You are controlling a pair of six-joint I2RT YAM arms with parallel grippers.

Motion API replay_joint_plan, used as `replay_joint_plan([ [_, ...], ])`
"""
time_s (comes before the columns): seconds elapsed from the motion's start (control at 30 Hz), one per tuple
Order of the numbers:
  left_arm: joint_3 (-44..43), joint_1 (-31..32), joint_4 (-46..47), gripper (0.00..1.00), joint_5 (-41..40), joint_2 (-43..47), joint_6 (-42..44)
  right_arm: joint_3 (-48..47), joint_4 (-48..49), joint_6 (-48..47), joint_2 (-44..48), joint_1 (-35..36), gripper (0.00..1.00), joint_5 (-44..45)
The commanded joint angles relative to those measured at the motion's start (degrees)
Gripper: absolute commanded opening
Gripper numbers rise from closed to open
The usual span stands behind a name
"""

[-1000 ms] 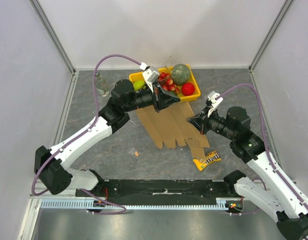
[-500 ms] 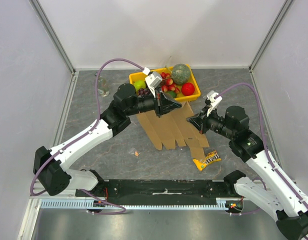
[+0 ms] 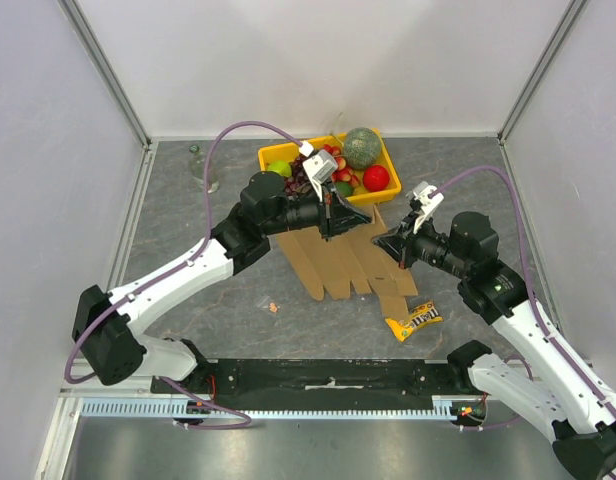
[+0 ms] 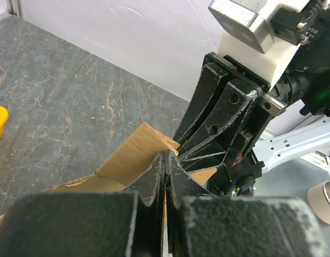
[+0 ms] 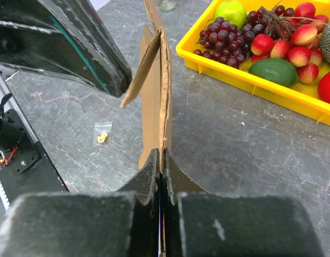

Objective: Fold the paper box

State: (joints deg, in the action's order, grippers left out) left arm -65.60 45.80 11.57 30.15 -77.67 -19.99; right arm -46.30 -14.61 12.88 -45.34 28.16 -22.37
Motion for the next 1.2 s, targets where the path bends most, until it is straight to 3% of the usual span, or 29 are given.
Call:
replay_joint_plan([
  [0.0,-1.5,0.6,0.1,0.02,-1.2,-1.4,2.3,0.0,3.6,1.1,1.1,0.1,0.00,-2.8],
  [0.23,-2.6,0.6,0.3,0.02,-1.6,-2.8,2.2,1.1,4.2,1.8,2.5,0.1,0.00,-3.3],
  [0.4,-1.0,0.5,-0.7,0.02,-3.3,2.1,4.0,1.2,2.8,1.4,2.9,0.1,0.00,1.4],
  [0.57,3.2,-0.4,-5.9,0.02,-11.7,8.6,8.5,0.8,1.4,0.7,3.5,0.1,0.00,3.0],
  [0.83,11.7,-9.1,-4.5,0.02,-11.3,12.5,6.3,0.6,0.7,0.6,4.4,0.1,0.00,1.6],
  [1.17,9.3,-16.4,-0.7,0.02,-7.9,8.0,3.9,0.2,0.3,0.5,4.2,0.1,0.00,-1.2],
])
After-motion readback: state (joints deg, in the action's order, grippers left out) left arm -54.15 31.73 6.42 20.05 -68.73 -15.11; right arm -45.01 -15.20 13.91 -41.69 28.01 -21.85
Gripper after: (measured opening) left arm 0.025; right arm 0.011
